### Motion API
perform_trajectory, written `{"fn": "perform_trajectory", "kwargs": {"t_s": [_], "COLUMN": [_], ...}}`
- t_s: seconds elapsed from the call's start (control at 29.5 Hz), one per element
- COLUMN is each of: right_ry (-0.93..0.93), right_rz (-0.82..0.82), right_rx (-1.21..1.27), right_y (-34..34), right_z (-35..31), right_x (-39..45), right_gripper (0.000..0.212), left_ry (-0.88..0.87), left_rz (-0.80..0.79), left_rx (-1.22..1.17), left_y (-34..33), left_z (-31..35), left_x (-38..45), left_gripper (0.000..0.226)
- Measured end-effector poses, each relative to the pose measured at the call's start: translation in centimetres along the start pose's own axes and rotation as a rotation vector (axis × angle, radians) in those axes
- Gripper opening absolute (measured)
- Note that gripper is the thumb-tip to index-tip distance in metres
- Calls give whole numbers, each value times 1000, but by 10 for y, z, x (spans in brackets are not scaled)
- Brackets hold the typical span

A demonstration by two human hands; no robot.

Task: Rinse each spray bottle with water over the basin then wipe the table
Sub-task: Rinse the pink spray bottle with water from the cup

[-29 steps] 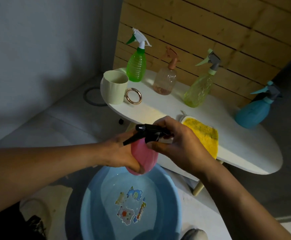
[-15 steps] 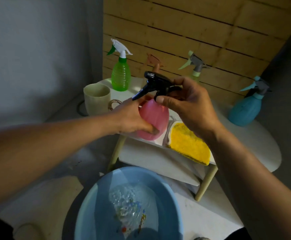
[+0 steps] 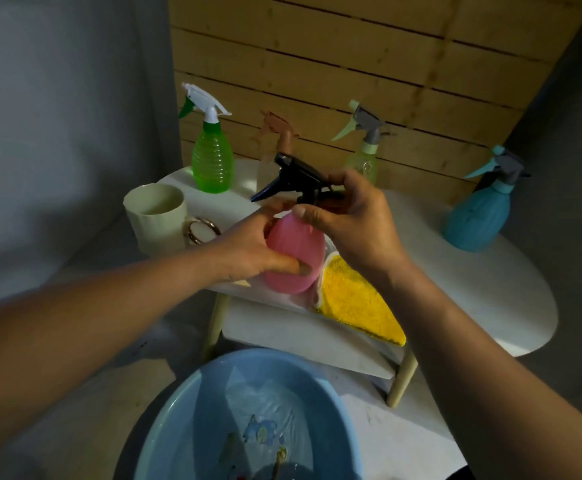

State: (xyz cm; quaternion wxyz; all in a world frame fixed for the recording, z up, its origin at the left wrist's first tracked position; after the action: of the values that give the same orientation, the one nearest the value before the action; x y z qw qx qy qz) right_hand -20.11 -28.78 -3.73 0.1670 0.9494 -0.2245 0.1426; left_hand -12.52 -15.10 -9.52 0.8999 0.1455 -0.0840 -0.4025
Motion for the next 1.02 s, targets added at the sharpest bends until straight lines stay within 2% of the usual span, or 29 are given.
{"fn": "perform_trajectory", "kwargs": {"t_s": [0.1,0.14,0.2,0.27,0.34,0.44,0.54,0.81,0.92,0.98,1.02], "right_ry": [-5,-4,-7,-13,-31,-126,-179,-178,-138,-111,-100], "right_rz": [25,35,44,49,58,74,69,182,194,167,155], "right_rx": [-43,-71,-95,-103,-82,34,19,-9,-80,-94,-108], "right_y": [-3,-2,0,0,-1,-5,-10,-15,-15,-16,-15], "right_z": [2,1,-1,-1,2,12,19,21,18,16,15], "right_x": [0,0,-1,-3,-6,-8,-12,-14,-17,-19,-20], "right_gripper": [46,48,52,57,61,59,48,56,51,43,40], "left_ry": [-7,-22,-84,-168,-190,-140,-126,-119,-102,-97,-95], "left_rz": [59,112,246,302,261,181,123,102,110,112,112], "left_rx": [-313,-391,-346,-107,59,5,-100,-189,-169,-137,-123], "left_y": [10,17,37,49,49,43,41,39,42,43,41], "left_z": [13,20,43,71,89,87,83,80,79,77,75], "left_x": [-7,-9,-10,-8,-2,5,7,7,5,3,2], "left_gripper": [92,102,114,91,63,40,33,30,32,47,62]}}
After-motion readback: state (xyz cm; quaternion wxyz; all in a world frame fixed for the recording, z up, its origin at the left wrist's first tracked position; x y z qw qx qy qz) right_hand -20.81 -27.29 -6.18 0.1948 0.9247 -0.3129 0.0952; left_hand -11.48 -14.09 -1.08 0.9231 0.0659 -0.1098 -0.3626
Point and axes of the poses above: each hand's wrist, its own x-axis towards the middle knuckle, its own y-axis out of the back of the hand, z = x × y, the point moved 6 cm from there along x, towards the middle knuckle, and after that the axes turned 2 degrees about z, right-handed, at the moved point
